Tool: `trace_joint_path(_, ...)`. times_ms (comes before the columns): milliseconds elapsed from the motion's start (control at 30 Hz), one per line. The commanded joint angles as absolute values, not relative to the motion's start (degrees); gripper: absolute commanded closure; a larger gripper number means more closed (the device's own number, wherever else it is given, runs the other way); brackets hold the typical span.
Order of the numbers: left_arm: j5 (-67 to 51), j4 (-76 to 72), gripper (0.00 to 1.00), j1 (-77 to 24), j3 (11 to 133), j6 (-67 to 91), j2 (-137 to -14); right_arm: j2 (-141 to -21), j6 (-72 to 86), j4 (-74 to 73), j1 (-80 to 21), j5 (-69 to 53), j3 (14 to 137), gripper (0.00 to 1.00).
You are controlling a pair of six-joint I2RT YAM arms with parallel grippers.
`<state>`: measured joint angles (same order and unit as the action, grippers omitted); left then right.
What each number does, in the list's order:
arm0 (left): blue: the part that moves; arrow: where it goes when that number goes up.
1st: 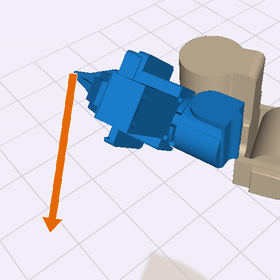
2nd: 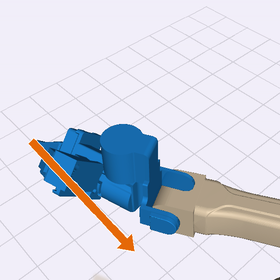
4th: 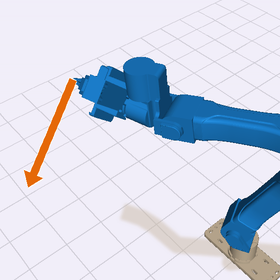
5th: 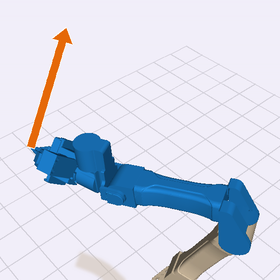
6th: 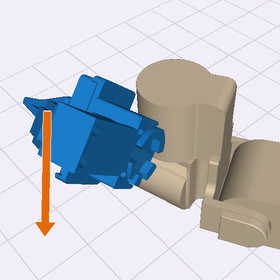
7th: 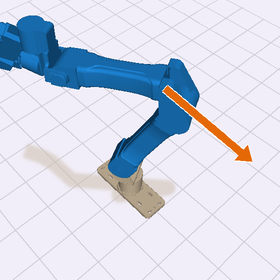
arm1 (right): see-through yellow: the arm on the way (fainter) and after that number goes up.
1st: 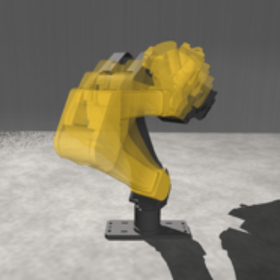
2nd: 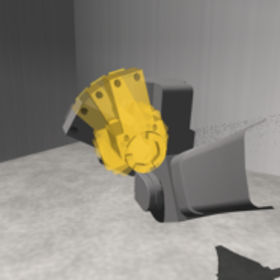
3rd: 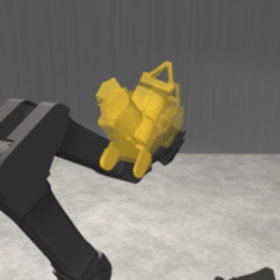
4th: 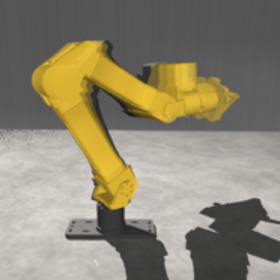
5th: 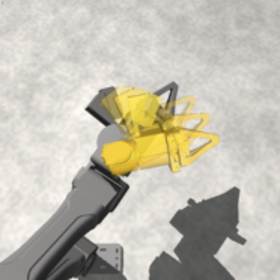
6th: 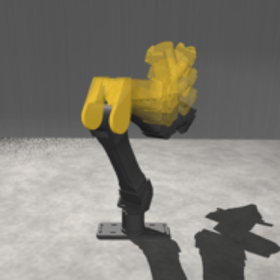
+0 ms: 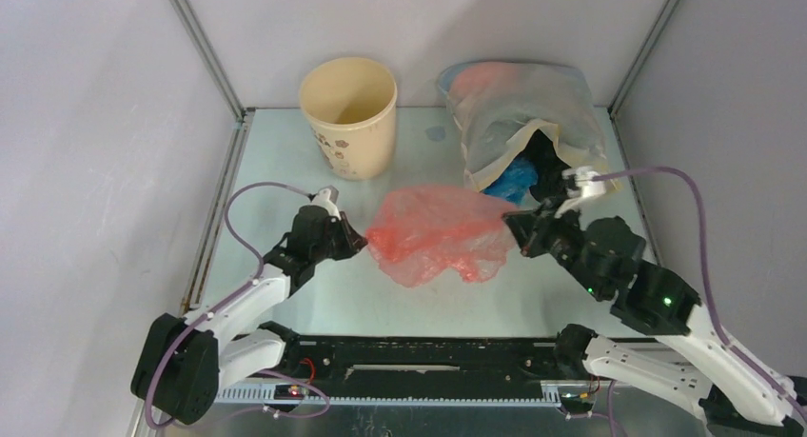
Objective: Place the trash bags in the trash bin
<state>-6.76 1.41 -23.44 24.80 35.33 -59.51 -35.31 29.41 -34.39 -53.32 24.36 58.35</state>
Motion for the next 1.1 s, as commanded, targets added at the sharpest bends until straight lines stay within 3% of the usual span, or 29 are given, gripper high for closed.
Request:
trace_joint_path(0, -10.69, -2.01, 1.0, -23.35, 30.93, 34.46, -60.78, -41.43, 24.75, -26.38, -54.66, 8.06, 59.69, 1.0)
trace_joint_path(167, -9.31, -2.02, 1.0, -24.23, 38.28, 34.77, -65.41, -46.83, 23.16, -19.56, -60.37, 0.81, 60.59, 1.0)
trace_joint_path(400, -8.24, -0.84, 1.0, -26.68, 51.94, 34.73, -80.42, -58.58, 17.25, -19.13, -72.17, 10.64, 72.16, 1.0)
trace_joint_path(567, -8.08, 2.06, 0.98, -30.3, 59.79, 33.22, -87.72, -64.11, 14.35, -14.34, -75.12, 9.56, 76.98, 1.0)
trace_joint_path(600, -9.77, 2.23, 0.9, -30.88, 60.55, 32.32, -88.28, -65.24, 13.76, -14.4, -75.43, 8.71, 77.76, 0.96)
trace_joint_path(700, -10.44, 3.04, 0.47, -31.35, 59.07, 30.74, -86.3, -67.05, 13.52, -16.87, -75.76, 11.37, 78.97, 0.66)
trace_joint_path(767, -6.84, 3.31, 0.3, -31.39, 56.31, 29.43, -81.32, -67.02, 14.64, -19.72, -75.7, 15.91, 78.45, 0.62)
trace_joint_path(933, 1.28, 8.94, 0.13, -31.46, 50.91, 27.21, -68.47, -65.59, 18.14, -24.65, -74.02, 20.65, 74.33, 0.63)
trace_joint_path(1067, 5.49, 12.26, 0.11, -31.42, 44.69, 28.1, -58.08, -65.97, 20.97, -25.13, -72.37, 20.31, 70.45, 0.61)
